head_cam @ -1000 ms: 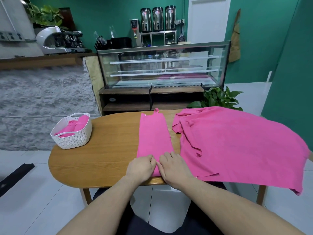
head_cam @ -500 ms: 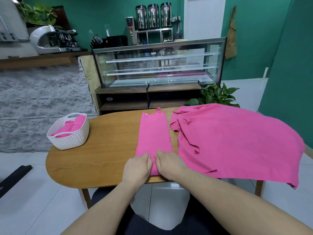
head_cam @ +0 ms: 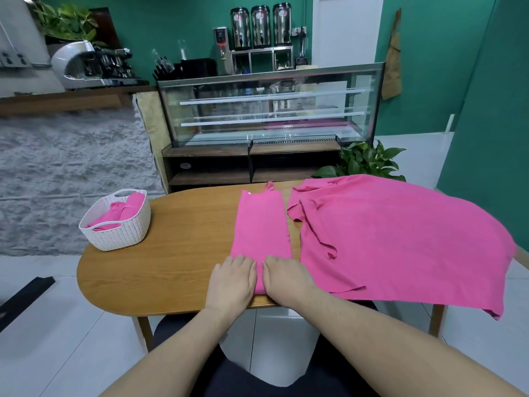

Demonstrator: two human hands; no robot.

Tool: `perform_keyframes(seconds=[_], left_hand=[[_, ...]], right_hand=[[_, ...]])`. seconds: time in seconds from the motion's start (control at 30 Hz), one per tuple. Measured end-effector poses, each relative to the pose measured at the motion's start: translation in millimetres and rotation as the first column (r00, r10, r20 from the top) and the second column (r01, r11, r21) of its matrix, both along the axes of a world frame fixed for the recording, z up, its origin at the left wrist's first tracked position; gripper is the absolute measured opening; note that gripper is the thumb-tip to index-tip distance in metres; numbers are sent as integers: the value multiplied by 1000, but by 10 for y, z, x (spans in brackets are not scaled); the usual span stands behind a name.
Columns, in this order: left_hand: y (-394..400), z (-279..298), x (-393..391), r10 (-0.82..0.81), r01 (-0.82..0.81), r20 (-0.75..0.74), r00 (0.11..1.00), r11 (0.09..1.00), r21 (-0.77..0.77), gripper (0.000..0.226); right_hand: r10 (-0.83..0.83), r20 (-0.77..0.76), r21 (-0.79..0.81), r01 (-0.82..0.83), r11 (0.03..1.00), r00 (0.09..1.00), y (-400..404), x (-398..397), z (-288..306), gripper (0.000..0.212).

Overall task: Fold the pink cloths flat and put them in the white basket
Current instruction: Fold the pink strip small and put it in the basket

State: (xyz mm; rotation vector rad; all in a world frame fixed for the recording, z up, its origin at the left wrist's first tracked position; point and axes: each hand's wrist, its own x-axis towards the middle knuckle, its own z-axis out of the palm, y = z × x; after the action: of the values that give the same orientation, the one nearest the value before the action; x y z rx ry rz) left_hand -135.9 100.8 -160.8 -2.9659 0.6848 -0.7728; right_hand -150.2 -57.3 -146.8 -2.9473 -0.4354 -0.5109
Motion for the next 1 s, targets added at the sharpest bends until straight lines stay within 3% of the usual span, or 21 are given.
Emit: perform_keyframes(seconds=[0.1, 0.2, 0.27, 0.37, 0.47, 0.6, 0.73, 0.8, 0.93, 1.0], left_hand=[[53, -65, -52, -54, 53, 49, 997, 999, 12, 26], [53, -4, -39, -31, 31, -18, 999, 1000, 2, 25], [9, 67, -19, -12, 11, -87, 996, 1000, -5, 27], [-74, 150, 36, -9, -12, -224, 974, 996, -94, 33], [-100, 214, 76, 22, -65, -349, 937, 992, -110, 39], [-99, 259, 135, 37, -83, -424, 905, 992, -90, 44], [10, 135, 100, -97, 73, -176, 980, 988, -139, 42], [108, 7, 120, -122, 99, -129, 984, 980, -172, 41], [121, 26, 103, -120, 77, -202, 972, 975, -210, 39], [62, 107, 63, -137, 74, -250, 959, 967, -245, 39]], right_hand=[[-60, -175, 27, 66, 997, 983, 44, 21, 105, 32], [-49, -226, 80, 69, 994, 973, 30, 20, 151, 34], [-23, -120, 117, 37, 992, 993, -3, -3, 113, 29], [33, 127, -33, -29, 999, 991, -43, -58, -43, 18], [50, 185, -54, -40, 998, 981, -66, -93, -87, 17], [56, 27, 19, -56, 998, 998, -55, -48, -13, 29], [54, -100, 148, -39, 988, 994, -28, -19, 97, 31], [22, -183, 204, 16, 979, 983, -9, 1, 127, 29], [-4, -304, 235, 79, 969, 953, -24, 60, 152, 38], [11, -276, 227, 54, 972, 961, -47, 53, 135, 35]])
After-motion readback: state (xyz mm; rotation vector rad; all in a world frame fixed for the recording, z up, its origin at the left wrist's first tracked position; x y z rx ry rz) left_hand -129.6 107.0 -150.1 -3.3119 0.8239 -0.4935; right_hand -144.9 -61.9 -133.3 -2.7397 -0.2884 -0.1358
